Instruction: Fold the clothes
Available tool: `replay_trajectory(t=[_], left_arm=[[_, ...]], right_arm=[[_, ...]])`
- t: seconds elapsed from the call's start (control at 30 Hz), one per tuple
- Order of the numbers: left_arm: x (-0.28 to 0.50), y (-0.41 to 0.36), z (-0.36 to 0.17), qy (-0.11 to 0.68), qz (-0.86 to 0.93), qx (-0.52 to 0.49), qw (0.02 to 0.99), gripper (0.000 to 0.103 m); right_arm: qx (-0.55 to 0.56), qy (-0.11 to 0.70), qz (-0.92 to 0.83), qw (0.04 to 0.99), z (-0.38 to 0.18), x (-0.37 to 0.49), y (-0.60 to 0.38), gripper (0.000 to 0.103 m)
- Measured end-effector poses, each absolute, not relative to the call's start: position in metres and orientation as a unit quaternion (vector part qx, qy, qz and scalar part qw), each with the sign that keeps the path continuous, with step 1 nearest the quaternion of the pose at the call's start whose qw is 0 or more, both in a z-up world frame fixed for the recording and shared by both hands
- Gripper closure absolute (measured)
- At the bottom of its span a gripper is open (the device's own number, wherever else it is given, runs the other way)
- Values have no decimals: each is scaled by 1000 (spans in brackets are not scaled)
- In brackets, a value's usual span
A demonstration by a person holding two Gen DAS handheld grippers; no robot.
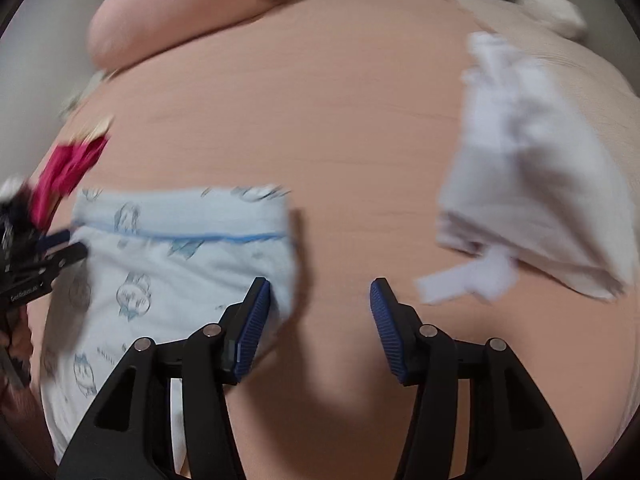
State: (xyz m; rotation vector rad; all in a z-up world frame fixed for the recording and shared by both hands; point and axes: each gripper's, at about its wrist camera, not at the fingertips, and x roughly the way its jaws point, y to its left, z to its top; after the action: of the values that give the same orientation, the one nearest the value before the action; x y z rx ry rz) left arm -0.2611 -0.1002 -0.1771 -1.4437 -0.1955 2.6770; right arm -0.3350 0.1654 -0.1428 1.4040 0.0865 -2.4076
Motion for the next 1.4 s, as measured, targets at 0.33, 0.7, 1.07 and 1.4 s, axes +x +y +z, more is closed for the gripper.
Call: replay_trajectory(t=[0.33,0.7,1.07,1.4], left_arm=[[-313,-108,-189,13,879,-477,-8,44],[-186,-98,-159,-86,854,-510,64,44],[-111,-90,-190,-2,839,-545,5,40],[-77,-77,-193,-40,827,-557,59,40]], right_arm=[[505,100,-842,163,-161,-357,116,50],[540,11,-822,177,-128,-281,112,44],[541,115,-819,155,-160,-159,104,43],[530,105,-819,194,-137,-95,131,45]])
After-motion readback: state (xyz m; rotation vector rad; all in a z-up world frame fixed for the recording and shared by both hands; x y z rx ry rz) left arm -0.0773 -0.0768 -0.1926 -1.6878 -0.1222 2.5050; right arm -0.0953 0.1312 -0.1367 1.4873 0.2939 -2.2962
